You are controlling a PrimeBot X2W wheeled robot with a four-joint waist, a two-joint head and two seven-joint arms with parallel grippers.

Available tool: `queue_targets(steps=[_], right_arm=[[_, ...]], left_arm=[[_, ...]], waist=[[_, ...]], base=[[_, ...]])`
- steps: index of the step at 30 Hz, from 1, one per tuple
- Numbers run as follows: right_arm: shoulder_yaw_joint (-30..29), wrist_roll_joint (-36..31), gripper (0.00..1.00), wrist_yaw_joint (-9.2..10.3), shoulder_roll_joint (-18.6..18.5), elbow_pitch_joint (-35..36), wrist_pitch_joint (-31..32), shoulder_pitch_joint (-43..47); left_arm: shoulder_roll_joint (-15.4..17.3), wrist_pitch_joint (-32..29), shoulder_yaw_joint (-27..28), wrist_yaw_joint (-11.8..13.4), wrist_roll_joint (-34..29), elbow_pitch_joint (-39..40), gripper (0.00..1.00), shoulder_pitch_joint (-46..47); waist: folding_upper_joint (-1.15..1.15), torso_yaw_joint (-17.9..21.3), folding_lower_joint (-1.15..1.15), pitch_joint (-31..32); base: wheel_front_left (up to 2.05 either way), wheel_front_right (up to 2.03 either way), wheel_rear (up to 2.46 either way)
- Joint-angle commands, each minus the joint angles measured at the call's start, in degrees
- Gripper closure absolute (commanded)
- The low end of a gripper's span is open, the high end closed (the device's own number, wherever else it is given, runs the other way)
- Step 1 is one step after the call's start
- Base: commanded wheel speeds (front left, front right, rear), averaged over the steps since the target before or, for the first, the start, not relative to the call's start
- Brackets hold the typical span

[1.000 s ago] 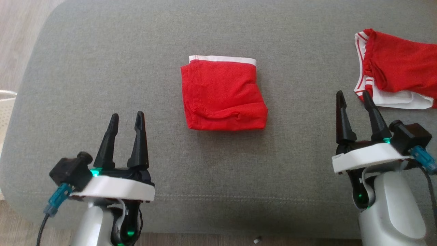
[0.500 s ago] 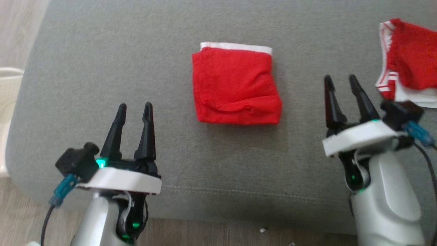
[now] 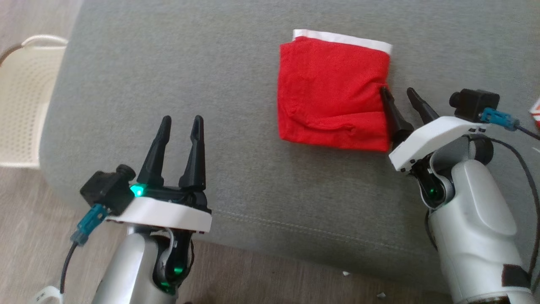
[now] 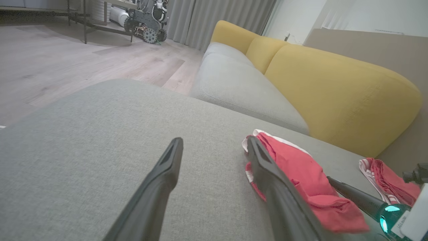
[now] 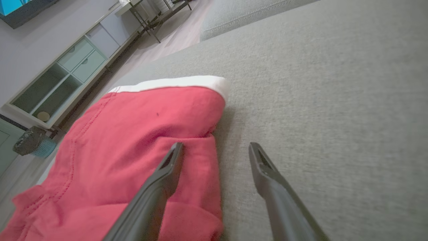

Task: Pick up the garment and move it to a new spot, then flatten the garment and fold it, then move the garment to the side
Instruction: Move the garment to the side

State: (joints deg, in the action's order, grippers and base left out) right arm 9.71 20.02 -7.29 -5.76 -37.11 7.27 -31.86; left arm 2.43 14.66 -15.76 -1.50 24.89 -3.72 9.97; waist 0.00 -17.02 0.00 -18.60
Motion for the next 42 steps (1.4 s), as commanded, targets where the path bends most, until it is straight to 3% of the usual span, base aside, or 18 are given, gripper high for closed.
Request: queue_targets(steps=[1,12,13,14,15,16,23,29,42], right_arm=[[1.48,0.58,0.00,-0.20,0.52,1.51,-0.01,-1.54],[4.65,1.92,0.00,-0.20,1.00,-5.42,-0.19,-3.93],[4.99,1.75,0.05,-0.20,1.01,-6.07,-0.50,-4.16],[5.30,1.48,0.56,-0.20,0.95,-6.67,-0.96,-4.44],[5.55,1.08,0.94,-0.20,0.81,-7.19,-1.59,-4.72],[5.85,0.61,1.00,-0.20,0.63,-7.69,-2.32,-4.94],[9.21,-3.39,1.00,-0.20,-1.17,-8.75,-9.43,-6.65],[13.17,-5.27,1.00,-0.20,-3.73,-6.57,-13.42,-8.15],[18.62,-1.13,1.00,-0.20,-15.24,4.99,-8.03,-14.04]], left_arm=[[0.44,0.34,1.69,0.35,0.21,1.76,0.00,1.67],[0.44,0.34,1.02,0.78,0.21,1.74,0.00,1.71],[0.44,0.34,0.89,0.84,0.17,1.79,0.00,1.79],[0.44,0.34,0.75,0.92,0.10,1.89,0.00,1.86],[0.44,0.34,0.62,0.96,0.03,1.97,0.00,1.94],[0.44,0.34,0.48,0.92,-0.12,1.98,0.00,2.01],[0.44,0.34,0.94,0.74,-1.14,1.88,0.00,2.14],[0.44,0.34,2.02,0.07,-2.38,2.16,0.00,1.54],[0.44,0.34,3.26,-1.98,-5.49,3.05,0.00,5.35]], waist=[[0.00,-0.86,0.00,-0.48],[0.00,-2.42,0.00,-0.94],[0.00,-2.42,0.00,-0.99],[0.00,-2.40,0.00,-1.08],[0.00,-2.36,0.00,-1.14],[0.00,-2.29,0.00,-1.14],[0.00,-0.34,0.00,0.44],[0.00,3.51,0.00,2.74],[0.00,15.40,0.00,-0.37]], base=[[0.00,0.00,0.00],[0.00,0.00,0.00],[0.00,0.00,0.00],[0.00,0.00,0.00],[0.00,0.00,0.00],[0.00,0.00,0.00],[0.00,0.00,0.00],[0.00,0.00,0.00],[0.00,0.00,0.00]])
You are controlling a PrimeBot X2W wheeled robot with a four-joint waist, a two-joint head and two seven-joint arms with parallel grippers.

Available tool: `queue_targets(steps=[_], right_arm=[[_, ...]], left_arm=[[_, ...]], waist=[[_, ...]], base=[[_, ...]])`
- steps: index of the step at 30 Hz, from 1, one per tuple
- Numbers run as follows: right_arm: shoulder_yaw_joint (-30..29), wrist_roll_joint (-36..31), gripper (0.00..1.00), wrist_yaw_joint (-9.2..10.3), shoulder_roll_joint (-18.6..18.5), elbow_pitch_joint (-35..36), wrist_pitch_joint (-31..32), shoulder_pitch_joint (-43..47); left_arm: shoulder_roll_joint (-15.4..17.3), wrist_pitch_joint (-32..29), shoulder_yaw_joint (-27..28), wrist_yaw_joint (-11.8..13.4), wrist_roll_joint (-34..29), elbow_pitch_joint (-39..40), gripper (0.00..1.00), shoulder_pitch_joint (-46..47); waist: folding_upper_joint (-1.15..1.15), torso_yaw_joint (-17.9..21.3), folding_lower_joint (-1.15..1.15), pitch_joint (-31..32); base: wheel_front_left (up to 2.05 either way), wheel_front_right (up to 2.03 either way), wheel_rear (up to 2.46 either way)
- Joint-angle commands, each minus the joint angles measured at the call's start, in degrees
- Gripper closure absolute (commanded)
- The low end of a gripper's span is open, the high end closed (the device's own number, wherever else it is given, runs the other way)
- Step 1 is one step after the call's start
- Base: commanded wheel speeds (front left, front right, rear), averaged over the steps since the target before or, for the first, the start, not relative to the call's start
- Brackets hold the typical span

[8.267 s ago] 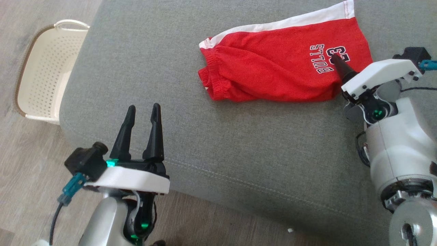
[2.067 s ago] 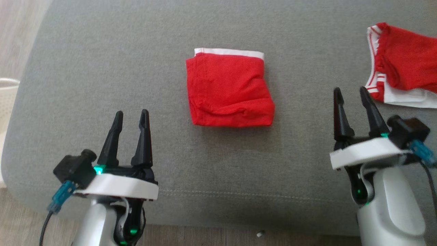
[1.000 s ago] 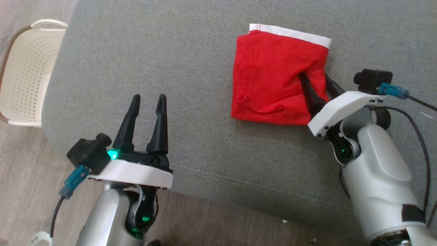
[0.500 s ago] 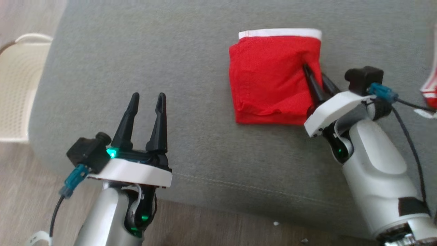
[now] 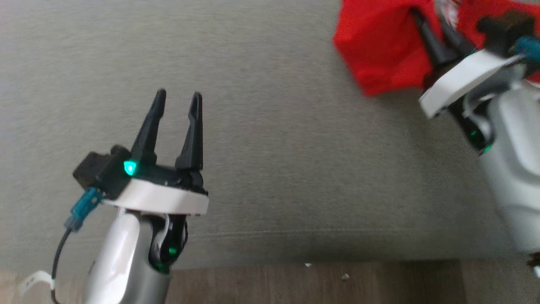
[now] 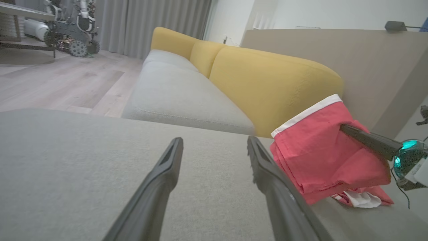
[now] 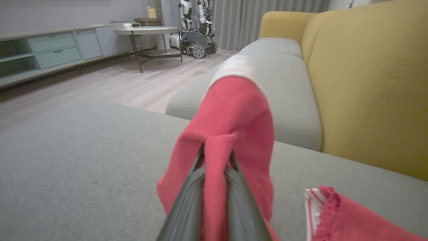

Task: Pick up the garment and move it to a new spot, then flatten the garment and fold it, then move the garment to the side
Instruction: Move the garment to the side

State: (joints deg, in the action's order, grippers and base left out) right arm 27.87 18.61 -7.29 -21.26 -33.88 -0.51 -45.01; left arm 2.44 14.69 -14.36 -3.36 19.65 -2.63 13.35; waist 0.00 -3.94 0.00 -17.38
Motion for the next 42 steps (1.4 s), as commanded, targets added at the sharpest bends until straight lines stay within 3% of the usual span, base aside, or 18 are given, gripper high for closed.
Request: queue_targets(steps=[1,8,14,24,31,32,33,34,42], right_arm=[[0.43,1.13,1.00,-0.20,-0.60,2.51,0.43,-1.36],[-0.92,7.05,1.00,-0.20,-6.39,4.46,3.94,-5.33],[-2.14,8.07,1.00,-0.20,-9.61,0.97,3.44,-9.07],[-6.15,5.18,1.00,-0.20,-11.64,-5.68,2.35,-12.66],[-7.79,3.34,1.00,-0.20,-9.80,-6.36,1.24,-13.22],[-7.87,3.04,0.60,-0.20,-9.59,-6.31,1.14,-13.32],[-8.04,2.80,0.05,-0.20,-9.40,-6.26,1.01,-13.39],[-8.28,2.60,0.00,-0.20,-9.24,-6.28,0.96,-13.43],[-10.06,1.58,0.00,-0.20,-8.75,-5.13,1.00,-13.31]], left_arm=[[0.43,0.31,1.95,-0.36,-0.59,1.89,0.00,2.52],[0.43,0.31,2.58,-2.05,-3.70,1.46,0.00,6.79],[0.50,0.31,3.76,-3.16,-6.29,0.83,0.00,9.80],[2.35,0.31,5.12,-3.92,-7.92,0.85,0.00,12.25],[2.89,0.31,6.02,-4.03,-8.05,0.91,0.00,12.82],[2.88,0.31,6.04,-4.05,-8.04,0.88,0.00,12.88],[2.86,0.31,6.04,-4.05,-8.03,0.84,0.00,12.95],[2.83,0.31,6.05,-4.06,-8.00,0.78,0.00,13.03],[2.35,0.31,6.57,-4.10,-7.53,0.29,0.00,12.80]], waist=[[0.00,3.25,0.00,-2.10],[0.00,9.13,0.00,-6.80],[0.00,12.26,0.00,-11.08],[0.00,14.22,0.00,-16.85],[0.00,14.81,0.00,-18.06],[0.00,14.79,0.00,-18.15],[0.00,14.73,0.00,-18.20],[0.00,14.65,0.00,-18.21],[0.00,13.93,0.00,-16.91]], base=[[0.00,0.00,0.00],[0.00,0.00,0.00],[0.00,0.00,0.00],[0.00,0.00,0.00],[0.00,0.00,0.00],[0.00,0.00,0.00],[0.00,0.00,0.00],[0.00,0.00,0.00],[0.00,0.00,0.00]])
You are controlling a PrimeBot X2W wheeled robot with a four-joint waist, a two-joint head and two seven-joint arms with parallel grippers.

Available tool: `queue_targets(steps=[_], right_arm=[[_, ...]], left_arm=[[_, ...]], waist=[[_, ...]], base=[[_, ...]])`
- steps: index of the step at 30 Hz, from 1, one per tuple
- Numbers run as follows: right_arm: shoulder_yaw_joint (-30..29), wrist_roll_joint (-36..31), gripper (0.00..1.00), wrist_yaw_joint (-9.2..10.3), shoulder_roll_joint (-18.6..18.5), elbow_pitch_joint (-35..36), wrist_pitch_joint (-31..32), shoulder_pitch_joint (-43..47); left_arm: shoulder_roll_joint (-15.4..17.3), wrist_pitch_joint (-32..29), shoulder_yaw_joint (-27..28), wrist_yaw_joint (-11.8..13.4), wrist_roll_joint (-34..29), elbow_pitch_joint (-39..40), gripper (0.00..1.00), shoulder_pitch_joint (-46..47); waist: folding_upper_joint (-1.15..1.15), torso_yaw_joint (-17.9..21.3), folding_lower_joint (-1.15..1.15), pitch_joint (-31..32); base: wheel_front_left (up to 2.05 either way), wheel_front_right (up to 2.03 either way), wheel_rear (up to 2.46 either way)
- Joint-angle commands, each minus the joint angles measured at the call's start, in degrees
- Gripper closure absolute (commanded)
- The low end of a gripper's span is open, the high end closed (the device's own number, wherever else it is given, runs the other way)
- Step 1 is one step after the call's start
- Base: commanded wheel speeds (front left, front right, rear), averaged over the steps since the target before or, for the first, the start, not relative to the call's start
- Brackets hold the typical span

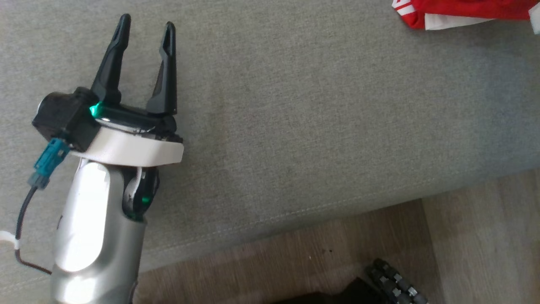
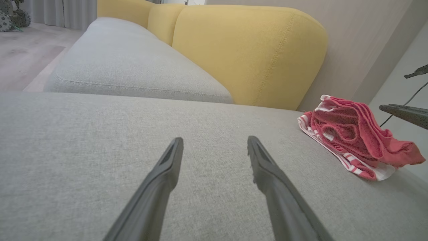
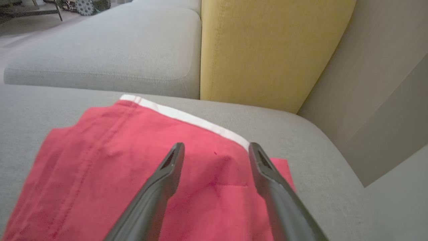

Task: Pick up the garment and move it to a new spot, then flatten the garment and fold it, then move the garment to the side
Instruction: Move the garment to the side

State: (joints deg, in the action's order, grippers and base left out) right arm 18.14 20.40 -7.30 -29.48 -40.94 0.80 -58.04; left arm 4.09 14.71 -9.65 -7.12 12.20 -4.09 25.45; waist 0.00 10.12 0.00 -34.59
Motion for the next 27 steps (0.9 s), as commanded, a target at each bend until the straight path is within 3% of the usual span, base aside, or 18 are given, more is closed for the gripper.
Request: queue_targets(steps=[1,7,13,27], right_arm=[[-0.55,-0.29,0.00,-0.19,-0.49,2.38,-0.17,-0.27],[-2.59,-1.08,0.00,-0.19,0.67,6.92,-0.37,-0.44],[-4.79,-1.43,0.00,-0.19,4.88,13.97,-2.08,2.43],[-5.48,-4.72,0.00,-0.19,15.66,25.15,-5.99,21.12]], left_arm=[[0.60,0.29,2.00,-0.33,-0.01,1.71,0.00,0.54],[-0.08,0.29,2.85,-0.35,0.63,1.62,0.00,-0.49],[-0.75,0.29,4.25,-0.35,1.61,1.98,0.00,-2.19],[-1.20,0.29,5.00,0.52,5.10,2.08,0.00,-10.47]], waist=[[0.00,-0.18,0.00,0.63],[0.00,-0.80,0.00,3.89],[0.00,-2.83,0.00,8.86],[0.00,-9.08,0.00,21.43]], base=[[0.00,0.00,0.00],[0.00,0.00,0.00],[0.00,0.00,0.00],[0.00,0.00,0.00]])
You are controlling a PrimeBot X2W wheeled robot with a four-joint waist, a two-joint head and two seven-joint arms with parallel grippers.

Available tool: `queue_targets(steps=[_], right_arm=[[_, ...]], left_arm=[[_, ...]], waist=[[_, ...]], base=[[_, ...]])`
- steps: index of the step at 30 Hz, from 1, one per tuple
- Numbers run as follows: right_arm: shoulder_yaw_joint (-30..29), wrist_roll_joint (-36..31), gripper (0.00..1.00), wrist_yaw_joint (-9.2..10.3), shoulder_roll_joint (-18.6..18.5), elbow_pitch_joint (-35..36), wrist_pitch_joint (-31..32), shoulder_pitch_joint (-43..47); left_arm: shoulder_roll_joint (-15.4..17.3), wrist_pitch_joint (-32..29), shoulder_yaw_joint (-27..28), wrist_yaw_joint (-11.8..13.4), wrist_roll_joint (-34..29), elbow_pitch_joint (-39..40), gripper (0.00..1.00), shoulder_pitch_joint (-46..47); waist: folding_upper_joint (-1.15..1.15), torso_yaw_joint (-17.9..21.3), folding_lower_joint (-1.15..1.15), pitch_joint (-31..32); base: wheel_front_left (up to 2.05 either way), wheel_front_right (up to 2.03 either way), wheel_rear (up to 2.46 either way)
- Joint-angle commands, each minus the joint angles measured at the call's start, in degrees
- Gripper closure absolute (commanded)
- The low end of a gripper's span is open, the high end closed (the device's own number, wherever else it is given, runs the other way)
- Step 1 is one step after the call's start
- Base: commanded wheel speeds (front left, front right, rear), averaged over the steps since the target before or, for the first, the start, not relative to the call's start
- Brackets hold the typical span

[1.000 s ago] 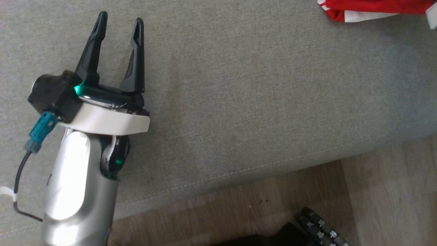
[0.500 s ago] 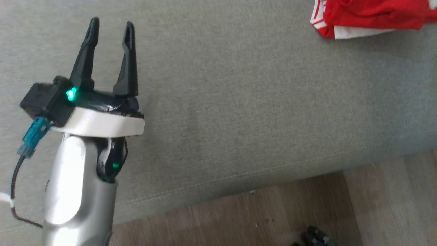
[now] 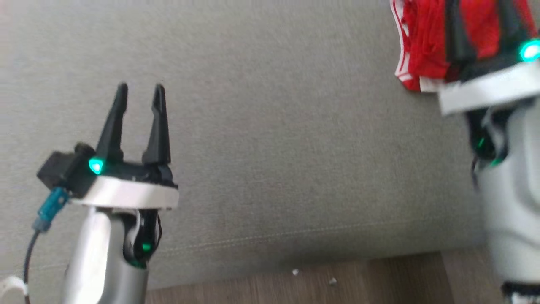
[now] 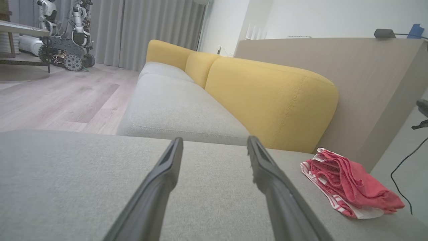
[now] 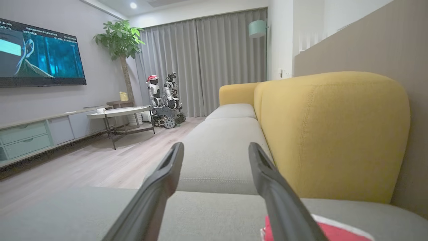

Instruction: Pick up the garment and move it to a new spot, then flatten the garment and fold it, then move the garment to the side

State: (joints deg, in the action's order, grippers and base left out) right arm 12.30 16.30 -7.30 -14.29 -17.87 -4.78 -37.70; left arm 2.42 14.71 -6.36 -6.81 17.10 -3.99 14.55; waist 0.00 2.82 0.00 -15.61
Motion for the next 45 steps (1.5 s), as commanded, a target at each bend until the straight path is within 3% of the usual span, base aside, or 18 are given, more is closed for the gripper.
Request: queue_targets(steps=[1,7,14,26,45], right_arm=[[-0.06,-1.74,0.00,-0.19,0.93,2.20,-0.80,2.58],[-2.83,-7.53,0.00,-0.19,6.31,3.37,-3.43,12.24],[-3.79,-13.68,0.00,-0.19,9.91,3.76,-5.94,20.54],[-5.15,-16.65,0.00,-0.19,11.27,3.46,-8.51,25.26],[-4.43,-15.05,0.00,-0.19,11.40,3.60,-9.51,24.75]], left_arm=[[0.47,0.29,1.57,0.39,0.29,1.84,0.00,-0.41],[0.46,0.29,1.01,1.27,-0.08,1.74,0.00,-5.86],[0.46,0.29,1.30,4.00,1.42,3.33,0.00,-10.44],[0.46,0.29,1.48,5.25,-1.24,4.51,0.00,-13.38],[0.46,0.29,2.44,6.49,0.92,4.82,0.00,-12.52]], waist=[[0.00,-2.14,0.00,3.49],[0.00,-3.09,0.00,7.97],[0.00,-3.89,0.00,10.90],[0.00,-4.40,0.00,12.47],[0.00,-3.99,0.00,10.75]], base=[[0.00,0.00,0.00],[0.00,0.00,0.00],[0.00,0.00,0.00],[0.00,0.00,0.00],[0.00,0.00,0.00]])
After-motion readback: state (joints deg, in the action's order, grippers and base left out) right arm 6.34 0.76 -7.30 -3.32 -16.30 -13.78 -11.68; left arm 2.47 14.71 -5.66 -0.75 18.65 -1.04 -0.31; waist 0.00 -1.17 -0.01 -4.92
